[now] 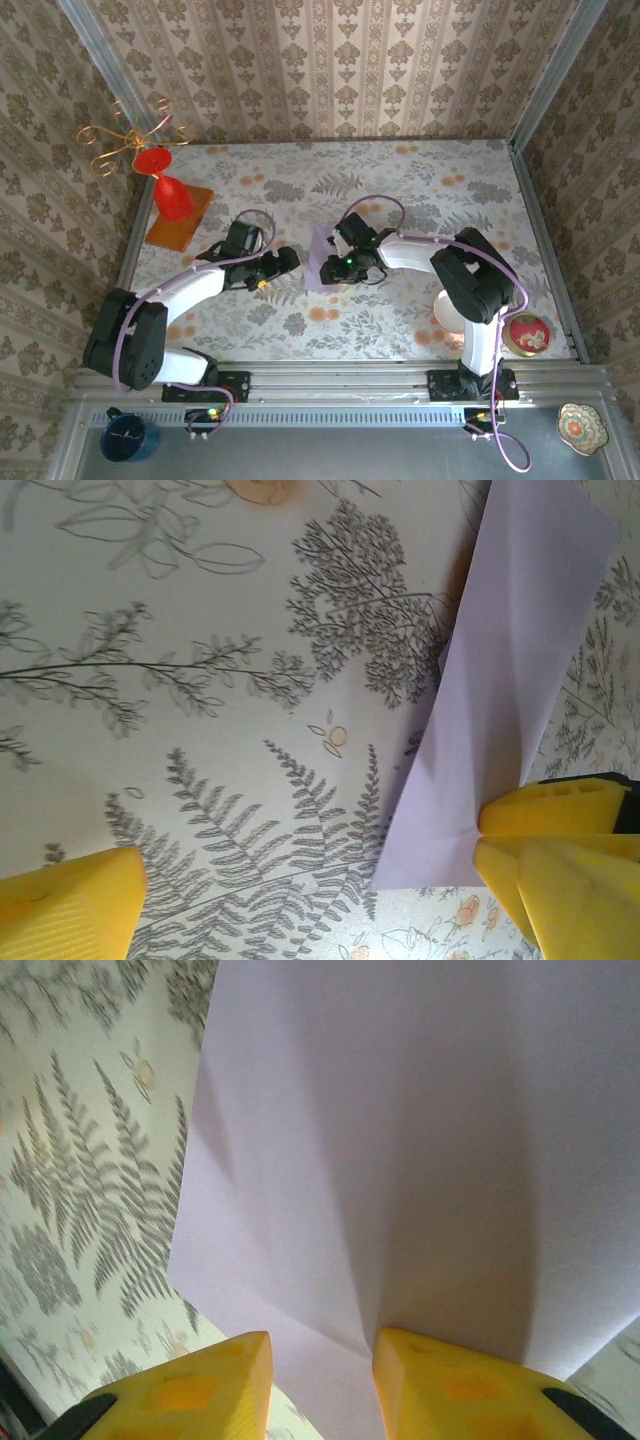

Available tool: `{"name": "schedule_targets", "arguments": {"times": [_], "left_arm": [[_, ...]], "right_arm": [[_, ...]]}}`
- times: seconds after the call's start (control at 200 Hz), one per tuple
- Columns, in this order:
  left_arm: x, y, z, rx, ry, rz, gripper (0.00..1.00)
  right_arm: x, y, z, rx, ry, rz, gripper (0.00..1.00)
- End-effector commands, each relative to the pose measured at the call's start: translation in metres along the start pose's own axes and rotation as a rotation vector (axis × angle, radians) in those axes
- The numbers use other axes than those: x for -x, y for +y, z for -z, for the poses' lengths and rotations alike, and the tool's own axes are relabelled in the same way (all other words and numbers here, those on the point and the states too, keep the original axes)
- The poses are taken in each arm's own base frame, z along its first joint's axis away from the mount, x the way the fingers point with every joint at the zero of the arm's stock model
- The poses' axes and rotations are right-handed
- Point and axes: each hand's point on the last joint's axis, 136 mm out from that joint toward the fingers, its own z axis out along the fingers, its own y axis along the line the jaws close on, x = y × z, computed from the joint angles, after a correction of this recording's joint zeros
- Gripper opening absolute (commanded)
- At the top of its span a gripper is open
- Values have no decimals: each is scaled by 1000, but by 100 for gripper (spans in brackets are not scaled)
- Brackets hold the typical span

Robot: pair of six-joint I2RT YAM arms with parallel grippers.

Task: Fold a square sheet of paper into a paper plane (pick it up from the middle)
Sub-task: Third fold the triangle at the center of the table.

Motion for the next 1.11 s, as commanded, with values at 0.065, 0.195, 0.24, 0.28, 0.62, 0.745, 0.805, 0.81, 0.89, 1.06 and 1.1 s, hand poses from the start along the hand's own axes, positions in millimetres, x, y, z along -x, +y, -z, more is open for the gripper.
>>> {"name": "schedule_targets", "arguments": {"times": [0.065, 0.195, 0.24, 0.28, 0.62, 0.745, 0.805, 0.81, 0.89, 1.06, 1.1], "left_arm": [[-17, -32, -10, -70, 93, -65, 92], [-28, -43, -19, -98, 125, -40, 88], [-31, -46, -22, -110, 129, -27, 86], [-34, -50, -24, -124, 134, -18, 84], [-54, -52, -41, -110, 195, 42, 69], [-57, -51, -44, -109, 212, 57, 63], [-59, -52, -46, -113, 222, 62, 59], [-59, -53, -46, -115, 223, 61, 59], [-61, -54, -48, -116, 234, 62, 54], [-64, -53, -52, -91, 260, 42, 44], [-64, -54, -53, -94, 265, 39, 44]], "right_arm": [[-31, -1, 21, 26, 74, 63, 41], [0, 12, 42, 110, -93, -93, 46], [10, 10, 47, 139, -159, -166, 47], [15, 3, 47, 150, -200, -233, 47], [18, -28, 29, 147, -190, -381, 40], [15, -40, 27, 115, -186, -405, 39], [12, -45, 23, 100, -174, -417, 39], [12, -45, 23, 98, -173, -418, 39], [6, -52, 18, 79, -153, -433, 39], [-4, -61, 10, 60, -121, -458, 36], [-4, -62, 10, 61, -122, -461, 35]]}}
